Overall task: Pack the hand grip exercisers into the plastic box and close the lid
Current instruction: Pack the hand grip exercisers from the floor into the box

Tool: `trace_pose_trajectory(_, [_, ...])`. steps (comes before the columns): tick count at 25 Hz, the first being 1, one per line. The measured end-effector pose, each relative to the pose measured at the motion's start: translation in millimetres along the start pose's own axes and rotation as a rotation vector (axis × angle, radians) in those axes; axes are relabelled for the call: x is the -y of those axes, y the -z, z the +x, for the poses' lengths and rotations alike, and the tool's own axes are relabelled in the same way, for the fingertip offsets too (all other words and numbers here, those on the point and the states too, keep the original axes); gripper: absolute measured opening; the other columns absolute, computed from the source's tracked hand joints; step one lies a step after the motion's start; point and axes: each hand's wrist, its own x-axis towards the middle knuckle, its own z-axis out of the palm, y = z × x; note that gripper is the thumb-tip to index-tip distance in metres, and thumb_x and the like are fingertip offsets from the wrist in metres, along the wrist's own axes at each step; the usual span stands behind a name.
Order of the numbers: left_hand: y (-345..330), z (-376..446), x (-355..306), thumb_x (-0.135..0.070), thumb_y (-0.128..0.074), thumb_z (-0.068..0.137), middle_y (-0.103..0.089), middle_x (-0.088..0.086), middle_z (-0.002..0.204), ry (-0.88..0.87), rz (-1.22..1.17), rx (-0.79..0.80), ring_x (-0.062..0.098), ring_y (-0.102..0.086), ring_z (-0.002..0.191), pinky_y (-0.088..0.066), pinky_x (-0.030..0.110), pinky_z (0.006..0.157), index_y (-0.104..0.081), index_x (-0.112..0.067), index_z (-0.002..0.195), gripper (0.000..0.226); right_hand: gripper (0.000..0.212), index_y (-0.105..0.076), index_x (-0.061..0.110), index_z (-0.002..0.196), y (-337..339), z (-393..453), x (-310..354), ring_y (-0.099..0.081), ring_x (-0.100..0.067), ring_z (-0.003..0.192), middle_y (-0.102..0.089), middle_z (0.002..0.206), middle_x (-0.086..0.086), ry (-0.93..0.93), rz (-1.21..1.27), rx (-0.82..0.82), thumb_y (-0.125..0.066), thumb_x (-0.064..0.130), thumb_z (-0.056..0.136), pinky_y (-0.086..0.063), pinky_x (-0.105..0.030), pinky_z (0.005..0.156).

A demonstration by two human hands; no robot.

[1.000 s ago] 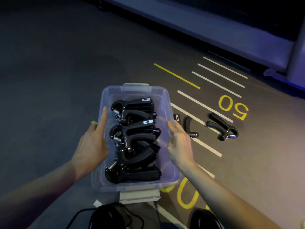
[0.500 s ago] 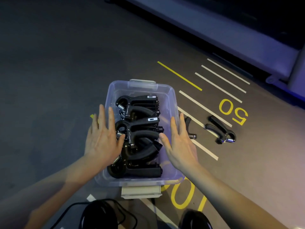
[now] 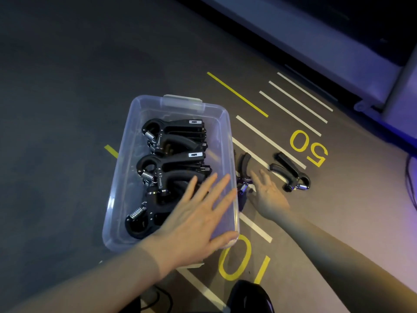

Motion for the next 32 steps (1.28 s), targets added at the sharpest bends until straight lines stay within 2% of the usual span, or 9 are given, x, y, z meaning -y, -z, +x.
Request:
trace_pose_trajectory(3, [-6.0,24.7,-8.4,-0.065,-0.014,0.089,-0.032,0.013,0.149,0.023,0.014,0.058,0.033,-0.031,0.135,-0.034,0.057,0.102,-0.036,-0.015,0.141,0.076,0.066,-0.005,0.027,0.151,-9.5,17.7,-9.1,-0.025,-0.035,0.14,-0.004,0.158,-0.01,0.001,-0.078,0.09,-0.041,0.027,0.097,-0.03,-0.043,0.11])
trace_pose_trajectory(8, [-8.8,56.5,-11.1,-0.064,-0.023,0.085,-0.027,0.015,0.15,0.087,0.011,0.092,0.031,-0.023,0.139,-0.032,0.054,0.105,-0.037,-0.007,0.139,0.08,0.068,0.0,0.035,0.15,-18.2,42.0,-12.6,-0.03,-0.03,0.138,-0.014,0.157,-0.006,0.052,-0.109,0.042,-0.04,0.02,0.097,-0.032,-0.042,0.108])
trace_pose_trajectory(9, [-8.4,61.2,-13.1,-0.065,-0.021,0.086,-0.017,0.016,0.153,0.119,-0.004,0.093,0.03,-0.014,0.141,-0.026,0.053,0.109,-0.029,-0.006,0.143,0.083,0.069,0.0,0.036,0.15,-18.4,45.4,-12.5,-0.03,-0.03,0.137,-0.015,0.157,-0.007,0.079,-0.111,0.036,-0.041,0.019,0.097,-0.032,-0.042,0.107])
trace_pose_trajectory(12, [-10.3,70.6,-17.8,-0.07,0.001,0.079,0.032,0.008,0.149,0.212,-0.086,0.068,0.02,0.028,0.137,0.007,0.04,0.114,0.019,-0.011,0.144,0.089,0.063,-0.013,0.035,0.149,-17.1,51.5,-14.5,-0.027,-0.027,0.137,-0.02,0.155,-0.008,0.126,-0.094,0.042,-0.043,0.022,0.095,-0.029,-0.04,0.11])
trace_pose_trajectory(14, [-10.8,74.2,-18.0,-0.072,0.007,0.074,0.042,0.005,0.143,0.256,-0.103,0.092,0.018,0.035,0.133,0.013,0.036,0.111,0.03,-0.012,0.139,0.091,0.055,-0.02,0.033,0.148,-17.7,48.5,-17.1,-0.027,-0.026,0.137,-0.023,0.154,-0.009,0.155,-0.058,0.035,-0.039,0.028,0.097,-0.028,-0.039,0.111])
trace_pose_trajectory(18, [-15.1,78.0,-19.8,-0.072,0.0,0.076,0.033,0.006,0.148,0.281,-0.117,0.07,0.021,0.029,0.135,0.011,0.036,0.11,0.024,-0.012,0.14,0.091,0.05,-0.022,0.028,0.148,-26.7,40.3,-20.8,-0.024,-0.026,0.139,-0.021,0.155,-0.009,0.079,0.02,-0.007,-0.034,0.035,0.099,-0.022,-0.039,0.111])
trace_pose_trajectory(22, [-18.1,79.6,-20.5,-0.069,-0.009,0.082,0.018,0.009,0.153,0.256,-0.072,0.063,0.027,0.018,0.139,0.005,0.04,0.11,0.011,-0.008,0.144,0.089,0.05,-0.028,0.026,0.147,-29.7,29.7,-20.4,-0.019,-0.025,0.136,-0.023,0.151,-0.007,-0.039,0.253,-0.016,-0.037,0.024,0.098,-0.014,-0.043,0.111])
trace_pose_trajectory(27, [-14.0,79.0,-22.2,-0.069,0.0,0.077,0.038,0.006,0.146,0.269,-0.079,0.118,0.019,0.033,0.134,0.018,0.032,0.107,0.027,-0.013,0.14,0.088,0.049,-0.041,0.021,0.141,-0.7,6.5,-29.6,-0.011,-0.018,0.14,-0.02,0.152,-0.002,0.031,0.44,-0.186,-0.038,0.011,0.094,-0.008,-0.036,0.11])
trace_pose_trajectory(32, [-2.6,77.1,-20.4,-0.07,0.0,0.075,0.034,0.002,0.148,0.29,-0.175,0.074,0.013,0.034,0.134,0.02,0.033,0.107,0.028,-0.016,0.14,0.088,0.058,-0.049,0.019,0.136,45.6,-30.3,-18.6,-0.022,-0.01,0.133,-0.028,0.146,0.001,0.17,0.518,-0.427,-0.034,0.016,0.08,-0.016,-0.023,0.106])
